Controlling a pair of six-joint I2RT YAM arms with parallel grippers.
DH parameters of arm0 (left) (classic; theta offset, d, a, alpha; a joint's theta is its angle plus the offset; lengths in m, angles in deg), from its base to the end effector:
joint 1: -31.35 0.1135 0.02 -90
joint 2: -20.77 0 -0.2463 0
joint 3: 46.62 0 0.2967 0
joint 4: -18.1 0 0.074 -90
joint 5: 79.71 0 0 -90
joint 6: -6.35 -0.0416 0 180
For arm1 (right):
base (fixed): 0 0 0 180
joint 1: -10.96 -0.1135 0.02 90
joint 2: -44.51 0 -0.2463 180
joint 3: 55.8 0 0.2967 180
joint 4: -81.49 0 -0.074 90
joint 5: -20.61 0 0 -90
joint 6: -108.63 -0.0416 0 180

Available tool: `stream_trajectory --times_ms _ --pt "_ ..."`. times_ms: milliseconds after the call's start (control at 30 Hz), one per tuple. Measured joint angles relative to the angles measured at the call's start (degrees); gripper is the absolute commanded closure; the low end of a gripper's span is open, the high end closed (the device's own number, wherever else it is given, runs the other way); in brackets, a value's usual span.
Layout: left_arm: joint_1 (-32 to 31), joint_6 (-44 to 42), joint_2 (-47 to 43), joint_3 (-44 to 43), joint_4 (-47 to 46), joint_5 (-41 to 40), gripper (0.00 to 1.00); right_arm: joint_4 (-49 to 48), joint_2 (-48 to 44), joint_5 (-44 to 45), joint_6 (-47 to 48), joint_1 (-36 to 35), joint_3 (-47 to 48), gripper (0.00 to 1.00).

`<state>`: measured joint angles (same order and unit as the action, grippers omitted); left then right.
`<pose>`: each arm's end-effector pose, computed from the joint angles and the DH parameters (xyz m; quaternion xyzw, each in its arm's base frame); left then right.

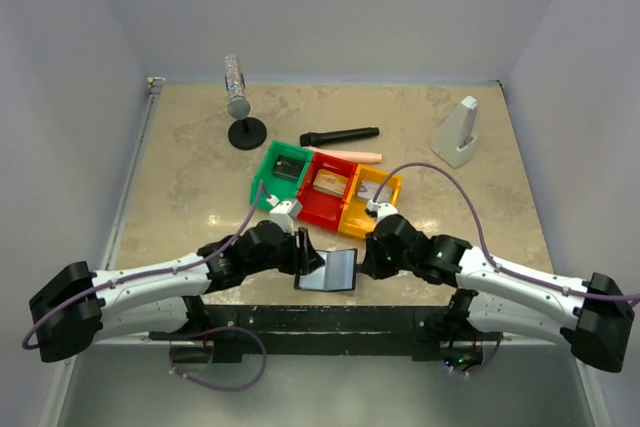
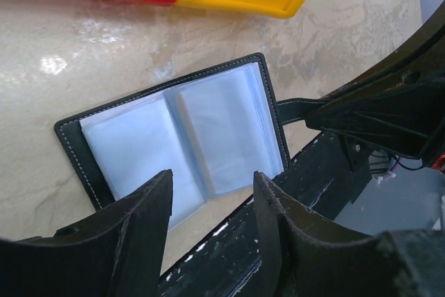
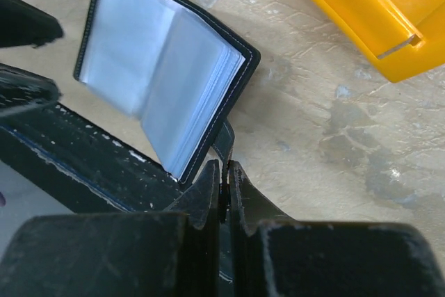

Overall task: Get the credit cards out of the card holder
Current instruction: Remove the credit card from the card holder.

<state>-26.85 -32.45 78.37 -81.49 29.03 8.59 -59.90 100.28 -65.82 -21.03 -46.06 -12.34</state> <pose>0.1369 -0.2185 0.1428 0.0468 0.8802 -0.3777 0.2834 0.1351 0.2034 0.1642 -0.1319 0.9327 0.2302 0.2441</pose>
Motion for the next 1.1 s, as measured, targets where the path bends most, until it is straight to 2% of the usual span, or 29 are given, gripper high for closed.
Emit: stream_trajectory --times_ms 300,1100 --pt "-3.4 -1.1 6.2 -2.5 -1.9 -0.1 0.48 0.0 -5.1 -0.2 0.3 -0.1 0.0 1.00" --pt "-6.9 -3.9 17.9 -10.3 -4.3 -2.0 0.50 -1.1 -4.9 -2.9 1.8 -0.1 0.0 1.00"
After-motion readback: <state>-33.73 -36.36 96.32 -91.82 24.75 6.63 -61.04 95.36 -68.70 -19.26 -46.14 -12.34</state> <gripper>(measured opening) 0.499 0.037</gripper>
